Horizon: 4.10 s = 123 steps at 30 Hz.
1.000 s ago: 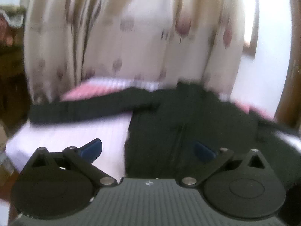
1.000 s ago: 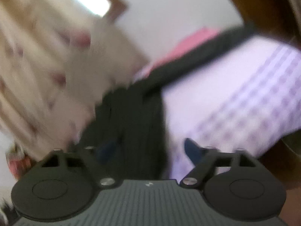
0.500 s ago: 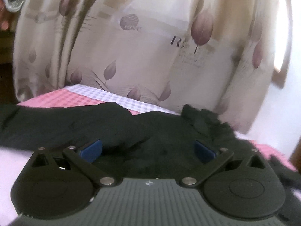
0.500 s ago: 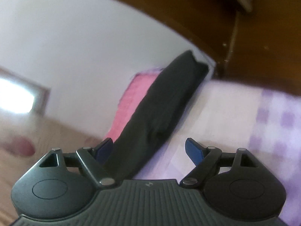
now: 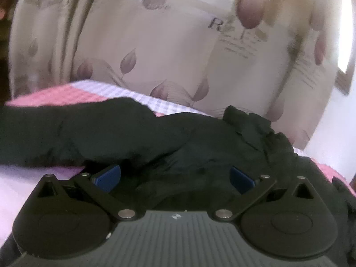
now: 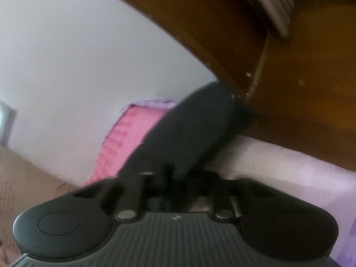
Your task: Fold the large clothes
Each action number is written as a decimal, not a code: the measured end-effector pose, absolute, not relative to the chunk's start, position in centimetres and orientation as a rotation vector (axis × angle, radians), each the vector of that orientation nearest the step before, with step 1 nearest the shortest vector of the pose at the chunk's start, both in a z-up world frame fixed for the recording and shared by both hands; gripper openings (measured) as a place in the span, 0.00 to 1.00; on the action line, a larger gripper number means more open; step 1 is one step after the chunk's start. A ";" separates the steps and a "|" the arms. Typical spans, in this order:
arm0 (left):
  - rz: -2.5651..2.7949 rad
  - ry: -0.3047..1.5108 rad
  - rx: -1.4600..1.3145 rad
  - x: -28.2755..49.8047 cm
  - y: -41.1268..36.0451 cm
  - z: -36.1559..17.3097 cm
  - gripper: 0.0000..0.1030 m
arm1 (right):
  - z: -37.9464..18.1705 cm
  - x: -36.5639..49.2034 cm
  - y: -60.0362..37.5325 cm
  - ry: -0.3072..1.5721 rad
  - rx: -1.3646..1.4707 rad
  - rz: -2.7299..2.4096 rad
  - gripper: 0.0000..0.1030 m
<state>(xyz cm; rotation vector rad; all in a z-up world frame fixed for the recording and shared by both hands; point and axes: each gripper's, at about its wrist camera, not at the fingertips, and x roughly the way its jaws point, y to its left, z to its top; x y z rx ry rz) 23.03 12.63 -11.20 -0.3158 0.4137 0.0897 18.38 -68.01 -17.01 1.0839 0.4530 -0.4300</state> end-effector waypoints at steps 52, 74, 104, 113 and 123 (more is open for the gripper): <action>0.080 0.297 -0.878 17.4 22.8 -11.1 0.98 | -13.8 30.1 -6.8 0.545 -0.317 0.457 0.97; 0.380 0.335 -1.194 13.8 41.5 -14.2 0.31 | -13.8 29.1 -6.0 0.488 -0.386 0.407 1.00; -0.434 0.300 -0.322 31.8 -1.1 2.0 0.06 | -8.2 21.4 -27.0 0.416 0.245 0.190 1.00; -0.455 0.334 -0.119 29.0 -4.9 -4.5 1.00 | -8.0 21.4 -31.7 0.409 0.357 0.180 1.00; -0.186 0.395 -0.373 30.1 7.7 -5.8 0.97 | -8.7 30.7 -29.9 0.516 0.367 0.181 0.98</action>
